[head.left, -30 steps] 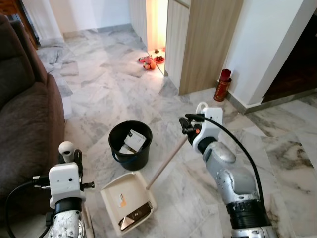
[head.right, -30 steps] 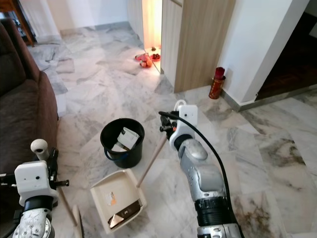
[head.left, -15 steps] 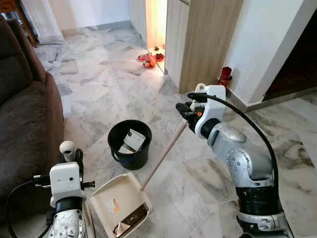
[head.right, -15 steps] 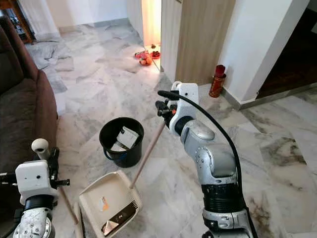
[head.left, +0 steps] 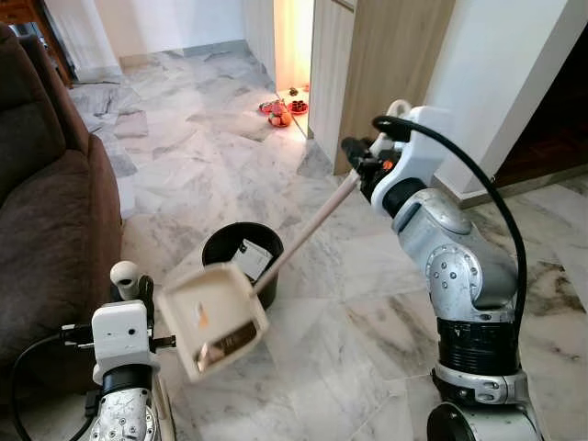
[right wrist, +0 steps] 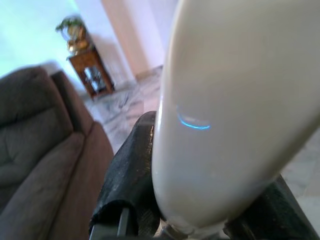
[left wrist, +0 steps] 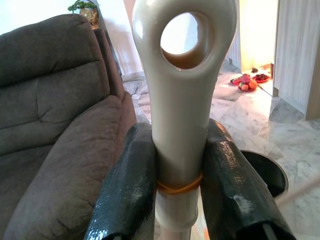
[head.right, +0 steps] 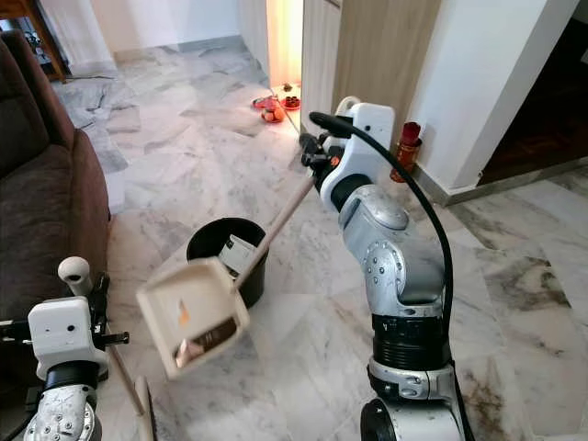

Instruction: Sweep floor

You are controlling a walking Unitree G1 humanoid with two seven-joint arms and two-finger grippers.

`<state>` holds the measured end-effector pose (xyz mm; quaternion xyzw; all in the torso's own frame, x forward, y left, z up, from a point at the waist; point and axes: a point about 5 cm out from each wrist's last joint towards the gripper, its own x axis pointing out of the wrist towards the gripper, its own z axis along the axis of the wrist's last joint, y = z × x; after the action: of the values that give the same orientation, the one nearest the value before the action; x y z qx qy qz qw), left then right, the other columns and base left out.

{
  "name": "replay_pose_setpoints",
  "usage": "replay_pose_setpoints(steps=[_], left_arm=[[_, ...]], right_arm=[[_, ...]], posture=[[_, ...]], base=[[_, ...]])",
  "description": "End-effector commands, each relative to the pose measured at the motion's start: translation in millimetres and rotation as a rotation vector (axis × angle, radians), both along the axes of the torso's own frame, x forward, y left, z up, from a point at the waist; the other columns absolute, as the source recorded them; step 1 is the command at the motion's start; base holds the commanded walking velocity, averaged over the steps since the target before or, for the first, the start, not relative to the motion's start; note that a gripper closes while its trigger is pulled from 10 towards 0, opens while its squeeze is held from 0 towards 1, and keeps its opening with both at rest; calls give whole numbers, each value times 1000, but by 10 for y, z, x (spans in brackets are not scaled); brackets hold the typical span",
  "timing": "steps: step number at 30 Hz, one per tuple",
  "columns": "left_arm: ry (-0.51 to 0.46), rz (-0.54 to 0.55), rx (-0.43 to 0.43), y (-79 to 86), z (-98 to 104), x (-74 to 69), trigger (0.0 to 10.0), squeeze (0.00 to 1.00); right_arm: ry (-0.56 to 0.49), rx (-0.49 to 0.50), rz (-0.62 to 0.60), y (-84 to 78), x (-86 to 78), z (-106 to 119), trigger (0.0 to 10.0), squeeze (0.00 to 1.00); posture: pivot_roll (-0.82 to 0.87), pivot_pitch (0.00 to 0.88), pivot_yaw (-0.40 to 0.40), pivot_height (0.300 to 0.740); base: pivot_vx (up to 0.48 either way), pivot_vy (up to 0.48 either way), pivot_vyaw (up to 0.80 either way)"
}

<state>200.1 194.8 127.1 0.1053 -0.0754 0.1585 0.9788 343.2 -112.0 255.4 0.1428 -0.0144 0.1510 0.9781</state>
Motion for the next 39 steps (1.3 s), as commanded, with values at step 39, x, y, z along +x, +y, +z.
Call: replay_pose_setpoints(steps=[39], left_arm=[[-33, 0, 47, 0, 88, -14, 10000, 0]], right_arm=[[-240, 129, -150, 34, -15, 338, 10000, 0]], posture=[[-102, 63, 42, 740]], base=[[0, 0, 12]])
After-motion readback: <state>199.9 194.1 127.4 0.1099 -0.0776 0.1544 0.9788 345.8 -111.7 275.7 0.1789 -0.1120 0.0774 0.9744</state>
